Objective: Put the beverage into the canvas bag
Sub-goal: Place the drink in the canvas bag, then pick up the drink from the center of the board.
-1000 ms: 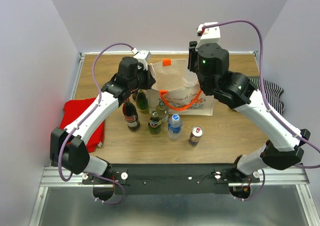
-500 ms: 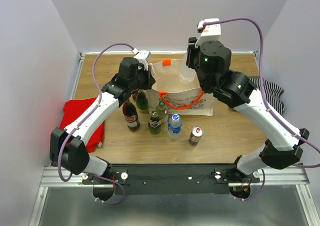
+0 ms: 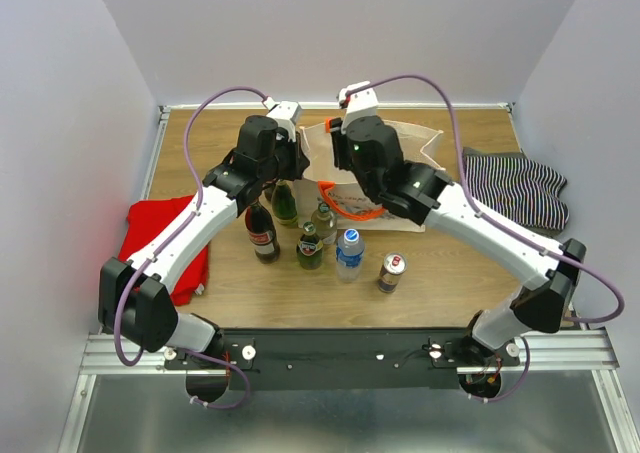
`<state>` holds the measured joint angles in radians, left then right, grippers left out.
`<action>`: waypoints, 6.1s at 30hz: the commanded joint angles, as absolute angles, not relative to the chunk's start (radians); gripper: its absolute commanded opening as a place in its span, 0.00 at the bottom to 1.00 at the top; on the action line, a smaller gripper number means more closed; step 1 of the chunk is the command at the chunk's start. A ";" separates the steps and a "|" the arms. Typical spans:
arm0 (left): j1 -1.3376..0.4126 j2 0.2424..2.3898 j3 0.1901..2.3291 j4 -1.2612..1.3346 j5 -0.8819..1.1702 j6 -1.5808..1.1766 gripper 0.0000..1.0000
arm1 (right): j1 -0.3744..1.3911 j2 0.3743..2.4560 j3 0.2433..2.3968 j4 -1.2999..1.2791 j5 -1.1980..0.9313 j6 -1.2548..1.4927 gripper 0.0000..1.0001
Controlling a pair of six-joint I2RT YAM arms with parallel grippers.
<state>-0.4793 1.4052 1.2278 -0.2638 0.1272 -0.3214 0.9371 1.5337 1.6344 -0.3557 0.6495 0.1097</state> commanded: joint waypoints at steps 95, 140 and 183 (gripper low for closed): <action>-0.492 1.390 1.221 -0.331 0.084 -0.302 0.00 | 0.741 1.868 1.503 0.304 0.235 0.175 0.01; -0.492 1.405 1.229 -0.348 0.049 -0.301 0.18 | 0.775 1.901 1.620 0.155 0.446 0.152 0.70; -0.495 1.356 1.207 -0.302 0.069 -0.321 0.69 | 0.798 1.348 1.474 -0.528 0.275 0.178 0.73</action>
